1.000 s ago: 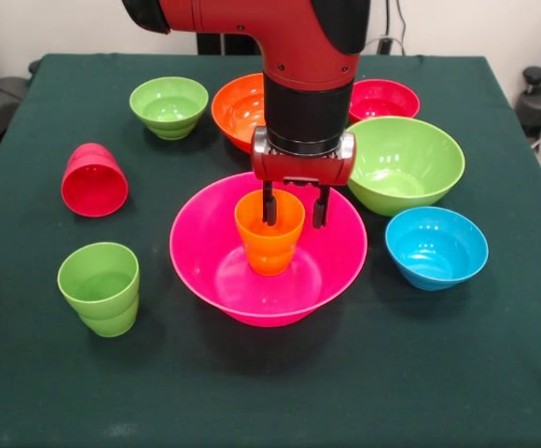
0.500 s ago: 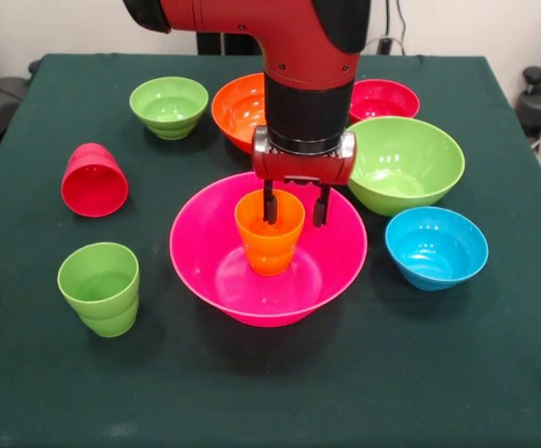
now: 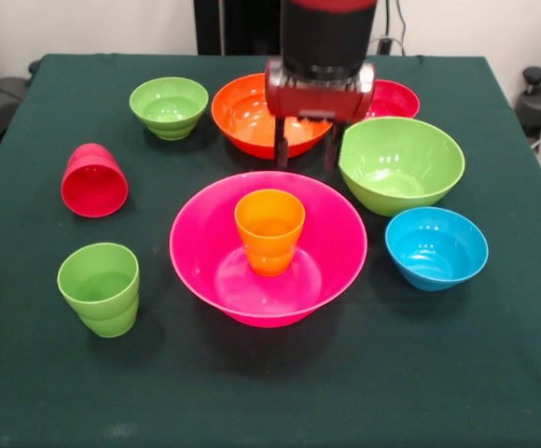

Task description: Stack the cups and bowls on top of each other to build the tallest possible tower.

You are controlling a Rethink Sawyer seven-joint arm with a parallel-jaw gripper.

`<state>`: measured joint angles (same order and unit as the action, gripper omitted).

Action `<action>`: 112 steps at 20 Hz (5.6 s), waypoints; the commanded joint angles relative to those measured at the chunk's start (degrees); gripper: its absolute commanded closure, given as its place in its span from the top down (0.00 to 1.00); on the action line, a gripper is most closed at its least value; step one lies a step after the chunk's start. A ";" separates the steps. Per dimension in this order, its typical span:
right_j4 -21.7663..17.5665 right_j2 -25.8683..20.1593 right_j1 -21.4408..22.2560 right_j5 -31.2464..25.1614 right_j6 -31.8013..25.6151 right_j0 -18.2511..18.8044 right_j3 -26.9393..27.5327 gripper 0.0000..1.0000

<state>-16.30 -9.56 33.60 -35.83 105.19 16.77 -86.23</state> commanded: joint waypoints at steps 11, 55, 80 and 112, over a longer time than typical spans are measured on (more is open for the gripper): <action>-1.19 2.04 -1.97 1.08 5.84 -2.85 -1.15 1.00; -0.88 2.32 -2.93 4.33 11.22 -3.44 -2.16 1.00; 7.15 12.97 -6.39 4.59 32.59 -10.86 1.12 1.00; 23.21 25.87 -13.43 9.27 46.41 -16.90 0.34 1.00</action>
<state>2.81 17.77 23.88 -26.33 139.19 0.76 -87.10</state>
